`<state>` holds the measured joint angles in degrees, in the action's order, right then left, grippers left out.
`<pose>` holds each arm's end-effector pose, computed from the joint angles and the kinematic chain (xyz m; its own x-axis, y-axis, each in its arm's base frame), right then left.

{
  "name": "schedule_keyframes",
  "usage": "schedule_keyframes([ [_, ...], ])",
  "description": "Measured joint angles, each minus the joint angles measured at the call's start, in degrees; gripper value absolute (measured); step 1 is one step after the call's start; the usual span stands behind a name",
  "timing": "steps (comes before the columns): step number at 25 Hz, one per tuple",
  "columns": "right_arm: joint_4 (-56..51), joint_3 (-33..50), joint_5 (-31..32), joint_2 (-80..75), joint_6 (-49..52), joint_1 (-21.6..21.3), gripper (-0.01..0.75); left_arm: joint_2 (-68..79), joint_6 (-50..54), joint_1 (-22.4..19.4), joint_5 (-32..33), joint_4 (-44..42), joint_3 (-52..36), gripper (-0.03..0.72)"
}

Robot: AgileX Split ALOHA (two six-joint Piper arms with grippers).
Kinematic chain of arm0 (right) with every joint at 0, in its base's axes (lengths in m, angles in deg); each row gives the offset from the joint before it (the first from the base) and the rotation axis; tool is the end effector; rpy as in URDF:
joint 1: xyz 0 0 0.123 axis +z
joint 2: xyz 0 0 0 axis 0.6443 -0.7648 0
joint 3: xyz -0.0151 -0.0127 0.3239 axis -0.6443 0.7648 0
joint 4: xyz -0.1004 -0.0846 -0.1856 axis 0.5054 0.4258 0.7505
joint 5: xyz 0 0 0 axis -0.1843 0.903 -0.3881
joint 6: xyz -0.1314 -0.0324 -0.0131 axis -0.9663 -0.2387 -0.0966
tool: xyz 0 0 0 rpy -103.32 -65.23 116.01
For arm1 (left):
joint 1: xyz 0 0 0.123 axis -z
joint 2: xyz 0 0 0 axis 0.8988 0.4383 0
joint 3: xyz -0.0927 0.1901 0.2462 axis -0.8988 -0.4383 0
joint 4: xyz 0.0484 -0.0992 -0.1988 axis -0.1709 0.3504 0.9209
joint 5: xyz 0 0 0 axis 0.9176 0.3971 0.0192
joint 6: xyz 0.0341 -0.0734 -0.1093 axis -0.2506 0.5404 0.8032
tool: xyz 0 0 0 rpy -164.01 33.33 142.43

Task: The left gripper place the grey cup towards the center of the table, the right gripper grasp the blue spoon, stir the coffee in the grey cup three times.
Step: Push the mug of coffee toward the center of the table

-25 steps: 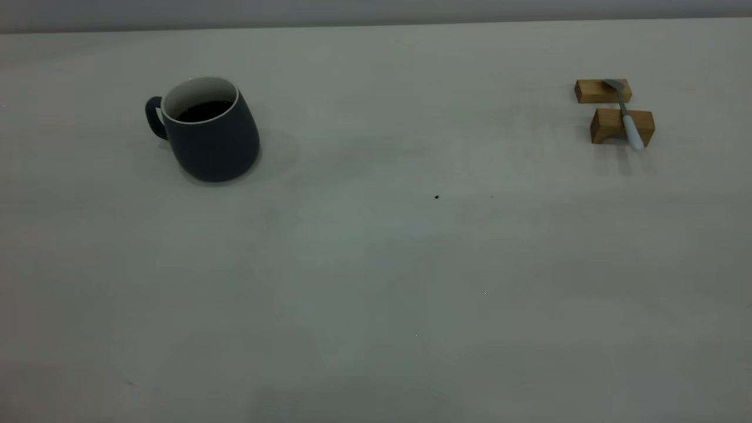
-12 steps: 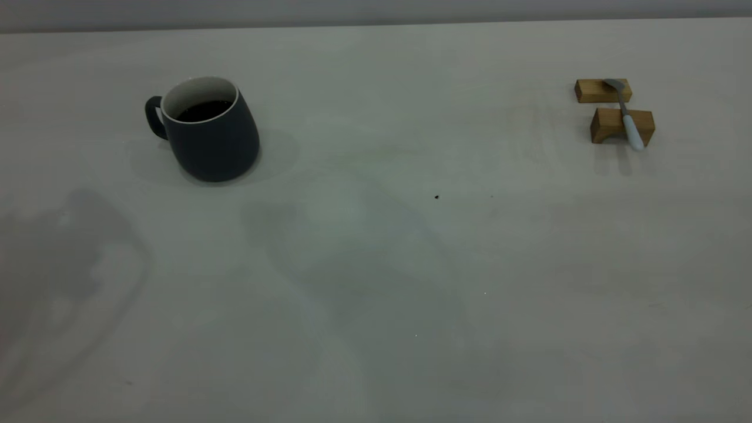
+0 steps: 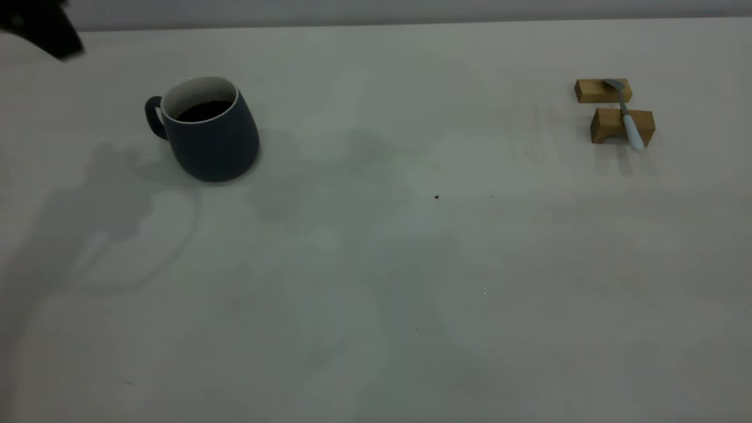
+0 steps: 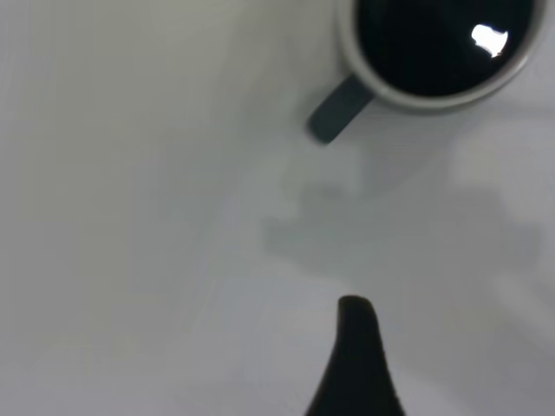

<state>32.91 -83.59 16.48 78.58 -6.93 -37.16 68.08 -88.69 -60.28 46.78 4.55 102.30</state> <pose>-0.0275 0.0052 0.2280 -0.5520 -0.1053 -0.8271 -0.1342 0.9903 -0.0365 0.4068 -0.0287 0.1846 -0.3549 0.9132 -0.2005 0.8425 0.4053 0.3548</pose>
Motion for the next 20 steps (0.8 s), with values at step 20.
schedule_keyframes([
  [20,0.00,0.00,0.00,0.00,0.00,0.00,0.240,25.14,-15.45,0.36,-0.98,-1.73,18.38,0.614],
])
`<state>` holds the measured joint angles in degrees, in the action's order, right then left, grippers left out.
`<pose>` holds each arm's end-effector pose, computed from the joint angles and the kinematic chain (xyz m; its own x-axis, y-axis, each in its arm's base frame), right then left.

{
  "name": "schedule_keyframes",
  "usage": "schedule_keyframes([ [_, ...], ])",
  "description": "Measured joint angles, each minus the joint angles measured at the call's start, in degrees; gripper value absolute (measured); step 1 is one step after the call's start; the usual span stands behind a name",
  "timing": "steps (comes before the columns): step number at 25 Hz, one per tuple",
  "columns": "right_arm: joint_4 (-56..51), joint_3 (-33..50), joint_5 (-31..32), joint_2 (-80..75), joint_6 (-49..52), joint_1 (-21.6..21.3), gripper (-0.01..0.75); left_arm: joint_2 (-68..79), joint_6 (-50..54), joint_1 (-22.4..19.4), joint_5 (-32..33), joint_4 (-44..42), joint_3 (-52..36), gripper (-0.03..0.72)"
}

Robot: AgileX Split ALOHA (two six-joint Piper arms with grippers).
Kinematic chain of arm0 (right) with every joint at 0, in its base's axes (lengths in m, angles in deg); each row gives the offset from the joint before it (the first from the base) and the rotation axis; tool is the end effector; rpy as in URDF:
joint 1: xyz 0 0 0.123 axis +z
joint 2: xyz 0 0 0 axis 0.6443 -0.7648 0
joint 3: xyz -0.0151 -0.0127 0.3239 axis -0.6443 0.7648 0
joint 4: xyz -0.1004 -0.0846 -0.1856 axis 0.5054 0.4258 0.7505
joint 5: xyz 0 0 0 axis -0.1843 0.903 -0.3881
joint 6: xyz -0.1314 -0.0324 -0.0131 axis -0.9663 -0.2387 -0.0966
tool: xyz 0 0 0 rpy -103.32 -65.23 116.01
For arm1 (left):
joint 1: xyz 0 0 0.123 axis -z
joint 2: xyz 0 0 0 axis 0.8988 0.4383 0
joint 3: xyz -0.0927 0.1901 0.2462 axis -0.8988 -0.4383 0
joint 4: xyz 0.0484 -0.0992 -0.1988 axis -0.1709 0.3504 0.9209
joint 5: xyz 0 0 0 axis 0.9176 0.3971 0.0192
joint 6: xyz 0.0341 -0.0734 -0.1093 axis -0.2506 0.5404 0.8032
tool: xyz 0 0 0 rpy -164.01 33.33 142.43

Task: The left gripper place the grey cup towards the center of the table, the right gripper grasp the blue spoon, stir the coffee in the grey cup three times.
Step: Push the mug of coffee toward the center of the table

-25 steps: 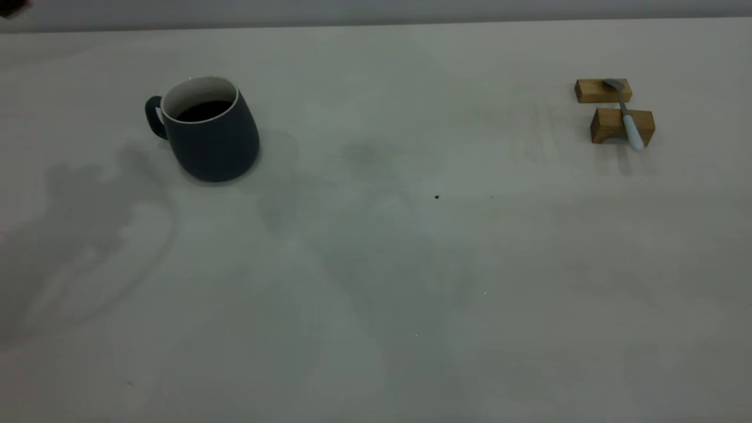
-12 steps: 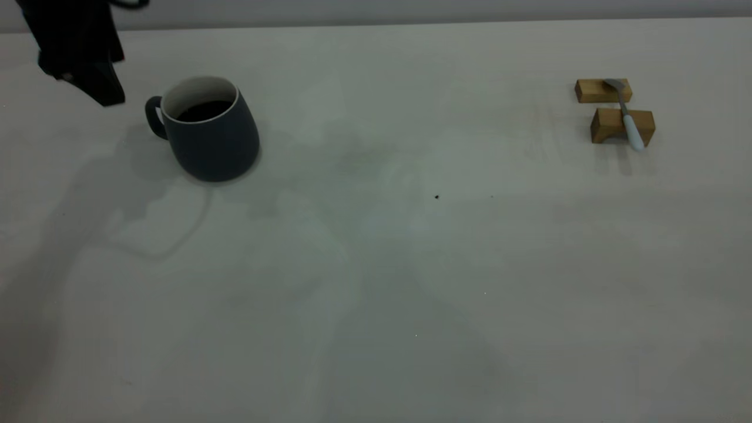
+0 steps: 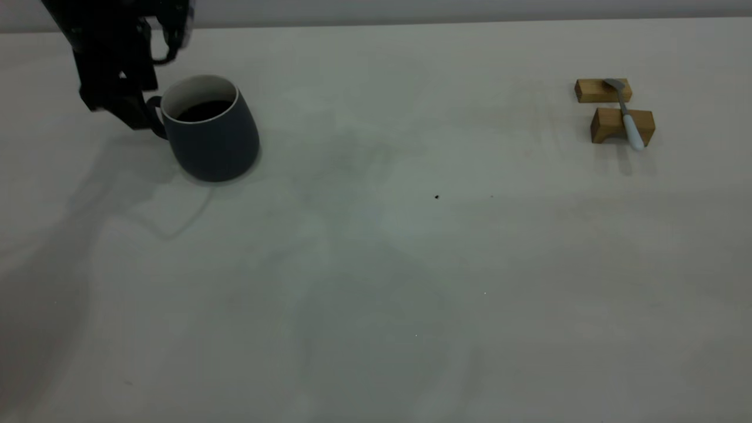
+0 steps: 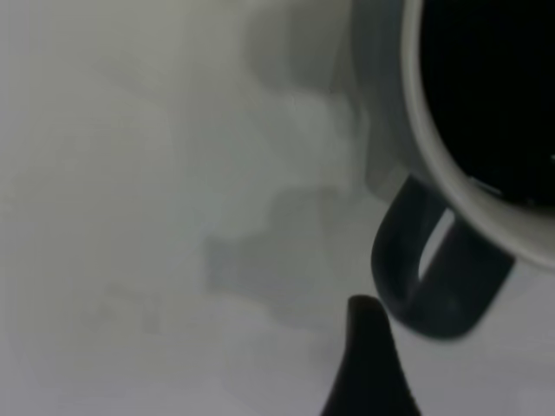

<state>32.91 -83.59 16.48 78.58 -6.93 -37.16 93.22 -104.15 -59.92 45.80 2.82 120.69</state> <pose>-0.0275 0.0052 0.2280 -0.5520 -0.1053 -0.8271 -0.1342 0.9903 -0.0365 0.4886 -0.0348 0.0657 -0.1014 0.9932 -0.0568 0.9446 0.1140 0.3079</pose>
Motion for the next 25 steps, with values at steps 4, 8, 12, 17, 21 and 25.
schedule_keyframes([
  [4,0.00,0.00,0.00,0.00,0.00,0.00,0.240,2.04,-0.76,0.00,-0.33,0.00,0.80,0.585],
  [8,0.00,0.00,0.00,0.00,0.00,0.00,0.240,2.57,-0.93,0.34,-0.80,-0.30,1.32,0.506],
  [12,0.00,0.00,0.00,0.00,0.00,0.00,0.240,2.57,-1.06,1.15,-0.86,0.00,1.39,0.375],
  [17,0.00,0.00,0.00,0.00,0.00,0.00,0.240,2.57,0.09,2.54,-0.19,1.32,1.39,0.199],
  [21,0.00,0.00,0.00,0.00,0.00,0.00,0.240,2.57,1.07,5.13,-0.45,2.71,1.39,0.200],
  [25,0.00,0.00,0.00,0.00,0.00,0.00,0.240,2.62,3.55,8.67,-0.63,2.76,1.39,0.200],
])
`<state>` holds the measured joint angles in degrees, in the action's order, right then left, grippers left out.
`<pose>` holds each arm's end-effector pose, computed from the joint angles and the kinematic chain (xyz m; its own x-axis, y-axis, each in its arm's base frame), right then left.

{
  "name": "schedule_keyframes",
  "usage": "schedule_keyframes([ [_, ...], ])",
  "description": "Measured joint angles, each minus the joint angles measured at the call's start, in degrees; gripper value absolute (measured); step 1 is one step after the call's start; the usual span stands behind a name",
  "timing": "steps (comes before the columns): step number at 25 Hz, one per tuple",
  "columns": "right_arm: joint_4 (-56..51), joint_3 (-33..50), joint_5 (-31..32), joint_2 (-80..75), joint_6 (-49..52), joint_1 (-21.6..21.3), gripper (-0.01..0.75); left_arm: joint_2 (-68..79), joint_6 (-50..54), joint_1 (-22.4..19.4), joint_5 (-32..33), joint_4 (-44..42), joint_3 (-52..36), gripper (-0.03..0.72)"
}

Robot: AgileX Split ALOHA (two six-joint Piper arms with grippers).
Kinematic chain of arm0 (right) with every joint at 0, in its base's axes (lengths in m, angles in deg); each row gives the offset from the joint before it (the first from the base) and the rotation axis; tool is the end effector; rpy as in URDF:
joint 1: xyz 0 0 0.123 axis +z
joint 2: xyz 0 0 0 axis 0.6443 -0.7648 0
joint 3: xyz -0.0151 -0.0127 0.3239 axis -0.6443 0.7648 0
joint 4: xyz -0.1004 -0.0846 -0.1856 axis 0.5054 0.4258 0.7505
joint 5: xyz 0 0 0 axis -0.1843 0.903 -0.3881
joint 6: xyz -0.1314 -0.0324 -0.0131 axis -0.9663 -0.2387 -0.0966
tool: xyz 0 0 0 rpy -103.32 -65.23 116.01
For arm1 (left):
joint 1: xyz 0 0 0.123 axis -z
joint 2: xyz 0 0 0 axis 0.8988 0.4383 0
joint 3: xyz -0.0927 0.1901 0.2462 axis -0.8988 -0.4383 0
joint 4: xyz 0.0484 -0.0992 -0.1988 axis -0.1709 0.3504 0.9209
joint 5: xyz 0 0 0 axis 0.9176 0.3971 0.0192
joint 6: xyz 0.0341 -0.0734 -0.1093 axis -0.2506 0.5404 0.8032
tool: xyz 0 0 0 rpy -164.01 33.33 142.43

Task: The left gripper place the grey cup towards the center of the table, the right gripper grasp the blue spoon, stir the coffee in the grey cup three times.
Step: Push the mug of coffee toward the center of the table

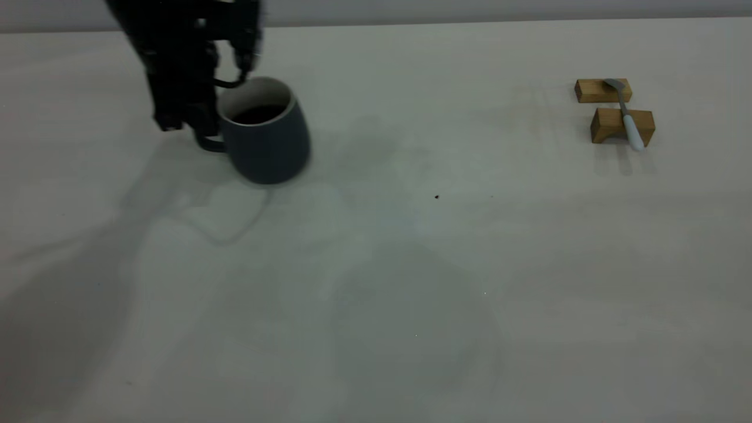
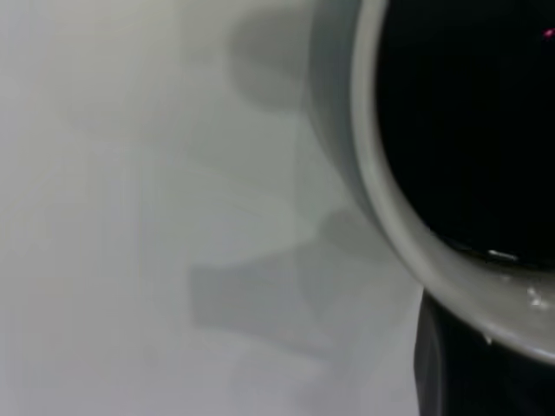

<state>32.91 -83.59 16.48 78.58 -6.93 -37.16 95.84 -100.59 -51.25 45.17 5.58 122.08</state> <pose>-0.0275 0.0052 0.2280 -0.5520 -0.1053 -0.8271 -0.1342 0.9903 -0.0365 0.4816 -0.1124 0.0493 -0.0425 0.9932 -0.1086 0.9559 0.0720 0.2846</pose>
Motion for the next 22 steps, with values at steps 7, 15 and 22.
schedule_keyframes([
  [7,0.00,0.00,0.00,0.00,0.00,0.00,0.240,0.07,4.08,6.91,-4.33,0.00,0.00,0.200],
  [15,0.00,0.00,0.00,0.00,0.00,0.00,0.240,0.49,7.47,12.09,-10.26,0.19,0.00,0.200],
  [22,0.00,0.00,0.00,0.00,0.00,0.00,0.240,2.54,10.71,14.58,-11.59,0.44,2.31,0.200],
])
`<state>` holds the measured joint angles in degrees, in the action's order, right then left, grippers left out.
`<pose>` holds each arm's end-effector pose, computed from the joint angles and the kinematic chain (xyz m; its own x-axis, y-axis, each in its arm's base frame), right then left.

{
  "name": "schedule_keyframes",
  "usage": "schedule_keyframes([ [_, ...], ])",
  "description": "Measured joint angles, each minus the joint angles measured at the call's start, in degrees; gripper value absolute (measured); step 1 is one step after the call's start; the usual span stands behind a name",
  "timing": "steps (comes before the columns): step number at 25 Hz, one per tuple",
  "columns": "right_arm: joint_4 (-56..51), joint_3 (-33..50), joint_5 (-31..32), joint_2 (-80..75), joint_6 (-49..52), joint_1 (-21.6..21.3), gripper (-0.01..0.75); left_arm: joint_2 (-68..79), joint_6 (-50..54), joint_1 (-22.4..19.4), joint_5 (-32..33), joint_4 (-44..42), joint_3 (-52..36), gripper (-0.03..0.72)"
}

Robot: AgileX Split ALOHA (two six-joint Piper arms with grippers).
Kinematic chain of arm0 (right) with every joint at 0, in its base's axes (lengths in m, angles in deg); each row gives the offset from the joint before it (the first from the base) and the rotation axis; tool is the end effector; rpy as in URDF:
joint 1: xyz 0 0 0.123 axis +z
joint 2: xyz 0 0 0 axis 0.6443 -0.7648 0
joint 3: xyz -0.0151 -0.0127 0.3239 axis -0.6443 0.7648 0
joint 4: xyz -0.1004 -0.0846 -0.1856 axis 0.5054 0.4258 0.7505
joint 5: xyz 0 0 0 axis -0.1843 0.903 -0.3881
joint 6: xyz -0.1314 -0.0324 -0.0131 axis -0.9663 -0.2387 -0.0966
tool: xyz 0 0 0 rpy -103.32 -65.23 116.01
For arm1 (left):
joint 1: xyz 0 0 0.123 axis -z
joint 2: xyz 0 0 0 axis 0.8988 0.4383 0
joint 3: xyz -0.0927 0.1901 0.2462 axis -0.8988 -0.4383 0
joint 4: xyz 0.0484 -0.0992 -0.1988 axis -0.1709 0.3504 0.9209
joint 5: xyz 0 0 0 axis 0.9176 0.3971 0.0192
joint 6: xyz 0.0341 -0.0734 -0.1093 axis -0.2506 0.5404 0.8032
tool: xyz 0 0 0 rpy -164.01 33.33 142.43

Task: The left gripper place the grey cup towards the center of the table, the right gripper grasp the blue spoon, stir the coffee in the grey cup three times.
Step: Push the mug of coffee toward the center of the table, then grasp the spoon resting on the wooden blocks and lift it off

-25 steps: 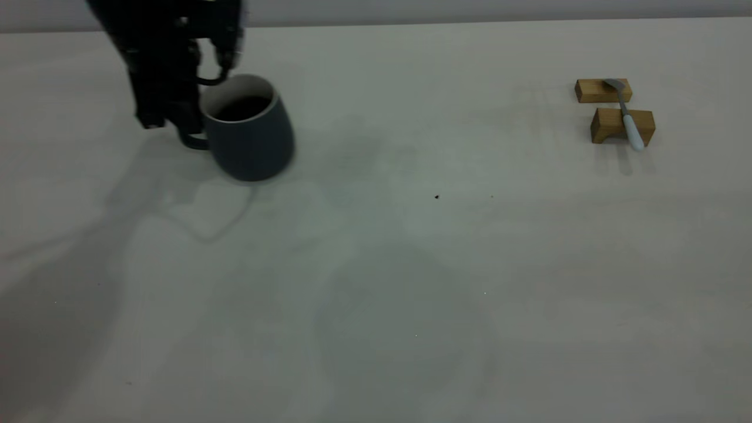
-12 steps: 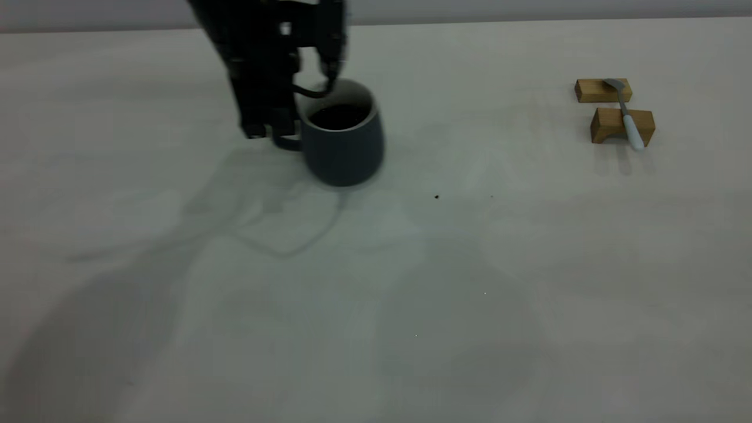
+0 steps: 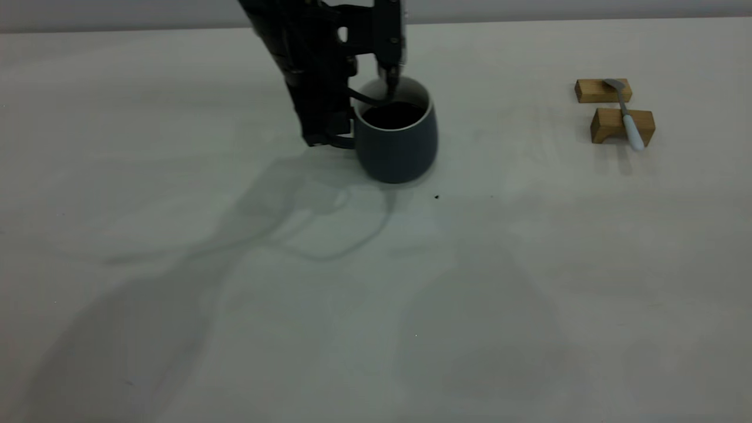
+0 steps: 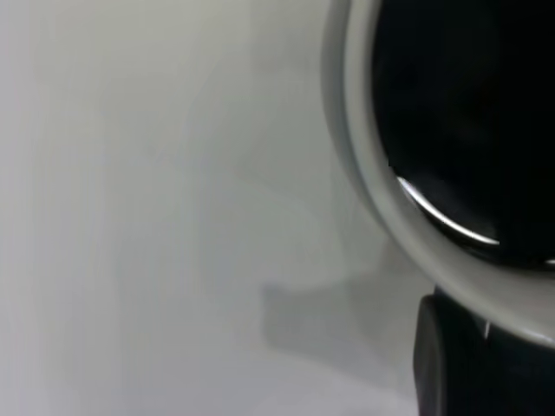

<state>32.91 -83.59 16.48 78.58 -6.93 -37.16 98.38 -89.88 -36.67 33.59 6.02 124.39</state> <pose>-0.0275 0.0052 0.2280 -0.5520 -0.1053 -0.8271 -0.1342 0.9903 -0.0365 0.4667 -0.2441 0.0471 0.0526 0.9692 -0.2404 0.9050 0.0555 0.4218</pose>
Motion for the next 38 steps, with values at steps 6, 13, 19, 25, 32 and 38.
schedule_keyframes([
  [6,-0.05,0.00,0.00,0.00,0.00,0.00,0.240,0.86,1.34,1.81,0.27,0.05,1.62,0.200],
  [13,-0.05,0.00,0.00,0.00,0.00,0.00,0.240,0.86,1.38,2.00,0.07,0.15,1.69,0.220],
  [19,-0.05,0.00,0.00,0.00,0.00,0.00,0.240,0.92,1.38,2.30,-0.19,0.15,1.69,0.516],
  [25,-0.05,0.00,0.00,0.00,0.00,0.00,0.240,-1.56,2.58,2.36,1.43,0.08,2.08,0.676],
  [32,-0.05,0.00,0.00,0.00,0.00,0.00,0.240,-15.30,17.26,2.36,9.60,-0.03,2.08,0.570],
  [38,-0.05,0.00,0.00,0.00,0.00,0.00,0.240,-28.24,29.74,2.36,22.20,-0.03,2.08,0.431],
])
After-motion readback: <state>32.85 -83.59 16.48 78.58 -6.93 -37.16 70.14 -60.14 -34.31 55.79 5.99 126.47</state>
